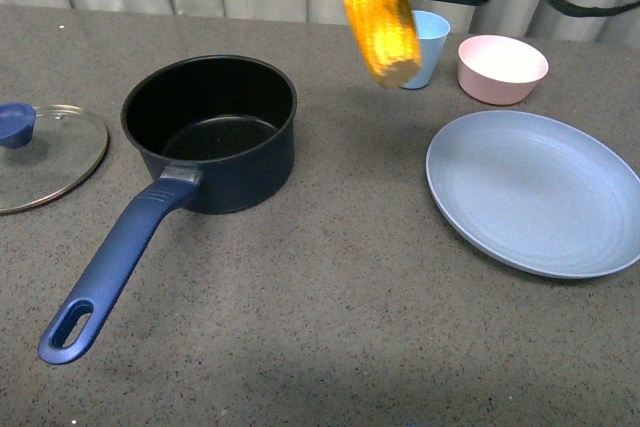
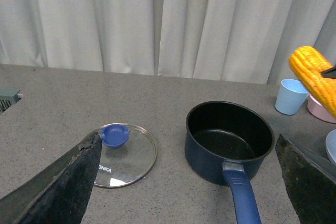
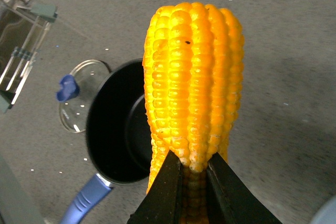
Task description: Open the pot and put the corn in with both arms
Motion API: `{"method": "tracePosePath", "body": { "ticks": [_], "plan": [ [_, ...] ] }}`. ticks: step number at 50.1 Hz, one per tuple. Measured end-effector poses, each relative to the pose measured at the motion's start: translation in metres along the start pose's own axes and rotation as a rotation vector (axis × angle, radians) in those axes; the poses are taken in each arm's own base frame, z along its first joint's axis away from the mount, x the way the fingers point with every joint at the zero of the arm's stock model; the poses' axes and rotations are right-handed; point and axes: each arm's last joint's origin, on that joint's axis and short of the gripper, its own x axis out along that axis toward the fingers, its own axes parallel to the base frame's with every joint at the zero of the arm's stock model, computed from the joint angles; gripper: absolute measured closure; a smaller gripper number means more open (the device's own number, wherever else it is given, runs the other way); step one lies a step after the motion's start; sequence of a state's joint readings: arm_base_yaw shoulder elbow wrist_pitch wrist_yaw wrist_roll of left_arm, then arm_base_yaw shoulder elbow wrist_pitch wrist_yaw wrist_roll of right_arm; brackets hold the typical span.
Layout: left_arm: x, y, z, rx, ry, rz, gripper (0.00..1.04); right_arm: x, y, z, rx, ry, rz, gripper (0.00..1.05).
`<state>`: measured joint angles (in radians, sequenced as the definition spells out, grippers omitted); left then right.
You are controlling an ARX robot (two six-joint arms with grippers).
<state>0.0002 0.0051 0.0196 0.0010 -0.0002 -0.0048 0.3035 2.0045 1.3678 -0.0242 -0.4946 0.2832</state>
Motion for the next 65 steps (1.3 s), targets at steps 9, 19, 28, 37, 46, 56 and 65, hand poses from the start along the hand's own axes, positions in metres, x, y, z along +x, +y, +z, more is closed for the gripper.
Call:
{"method": "tracePosePath", "body": {
  "ticks": [9,19,28,37,46,56,65],
  "plan": [
    [0.0,0.0,0.0,0.0,0.0,0.0,0.07,0.059,0.035,-0.002,0.028,0.085,0.07,0.98],
    [0.0,0.0,0.0,0.0,0.0,0.0,0.07,0.095,0.051,-0.012,0.049,0.149,0.099,0.99],
    [0.0,0.0,0.0,0.0,0.0,0.0,0.07,0.113,0.056,-0.013,0.059,0.174,0.083,0.99],
    [0.0,0.0,0.0,0.0,0.0,0.0,0.07,0.122,0.054,-0.013,0.075,0.183,0.062,0.99],
    [0.0,0.0,0.0,0.0,0.0,0.0,0.07,0.124,0.053,-0.016,0.082,0.196,0.053,0.7],
    [0.0,0.0,0.0,0.0,0.0,0.0,0.07,0.124,0.053,-0.016,0.084,0.195,0.053,0.27],
    [0.0,0.0,0.0,0.0,0.0,0.0,0.07,0.124,0.051,-0.015,0.09,0.185,0.052,0.1]
  ]
}}
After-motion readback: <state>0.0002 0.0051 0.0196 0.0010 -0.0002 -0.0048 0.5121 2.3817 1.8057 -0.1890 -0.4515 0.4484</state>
